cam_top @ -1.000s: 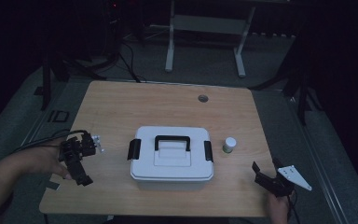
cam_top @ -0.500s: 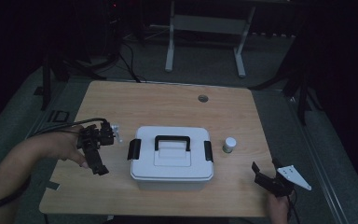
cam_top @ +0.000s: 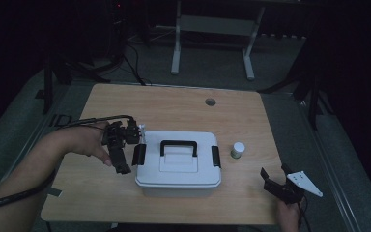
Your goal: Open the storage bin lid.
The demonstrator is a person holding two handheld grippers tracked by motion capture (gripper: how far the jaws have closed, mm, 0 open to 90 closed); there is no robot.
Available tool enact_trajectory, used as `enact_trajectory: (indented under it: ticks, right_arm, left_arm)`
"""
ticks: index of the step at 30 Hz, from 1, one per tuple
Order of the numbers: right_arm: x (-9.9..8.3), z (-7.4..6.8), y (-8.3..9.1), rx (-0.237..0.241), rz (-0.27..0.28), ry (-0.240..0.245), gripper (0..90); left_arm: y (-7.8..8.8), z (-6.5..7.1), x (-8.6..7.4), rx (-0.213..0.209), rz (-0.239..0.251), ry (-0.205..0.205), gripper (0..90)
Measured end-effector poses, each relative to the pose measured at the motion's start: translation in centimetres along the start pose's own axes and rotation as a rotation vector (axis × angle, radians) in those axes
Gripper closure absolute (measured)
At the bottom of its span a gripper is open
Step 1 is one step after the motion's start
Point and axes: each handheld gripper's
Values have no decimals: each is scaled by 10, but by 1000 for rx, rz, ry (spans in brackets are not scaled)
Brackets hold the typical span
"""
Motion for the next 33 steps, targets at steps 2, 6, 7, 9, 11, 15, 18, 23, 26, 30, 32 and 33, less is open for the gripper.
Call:
enact_trajectory:
  ticks: [2,6,7,9,11,15,18,23,26,30,32,33]
  right_arm:
    - [0,0,0,0,1,0,131]
    - [0,1,0,7,5,-4,131]
    - [0,1,0,10,5,-5,131]
    - [0,1,0,10,5,-3,131]
    - [0,1,0,10,4,-2,131]
    - [0,1,0,12,6,-4,131]
    - [0,1,1,13,4,-13,131]
    - [-1,1,1,15,5,-13,131]
    - [-1,1,1,19,7,-18,131]
    - [-1,2,1,21,9,-21,131]
    - [-1,2,1,21,10,-21,131]
    - [-1,2,1,22,10,-22,131]
  left_arm:
    - [1,0,3,1,2,-9,11]
    - [-1,1,20,38,-5,-42,48]
    - [-1,1,22,41,-5,-45,48]
    - [0,0,27,42,-1,-54,48]
    - [1,-1,32,25,3,-61,49]
    - [2,0,40,22,-2,-74,60]
    - [3,0,51,34,-1,-92,97]
    - [2,2,65,30,-15,-132,145]
    - [-1,3,73,32,-25,-165,187]
    - [-5,0,81,24,-45,-176,278]
    - [-8,-2,86,6,-38,-181,299]
    - [-8,-3,87,1,-34,-190,318]
Point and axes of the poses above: each handheld gripper's, and its own axes: y roughly backward along the jaws, x roughly out of its top, z roughly to its right, and after that the axes turned 9 degrees about y, right-handed
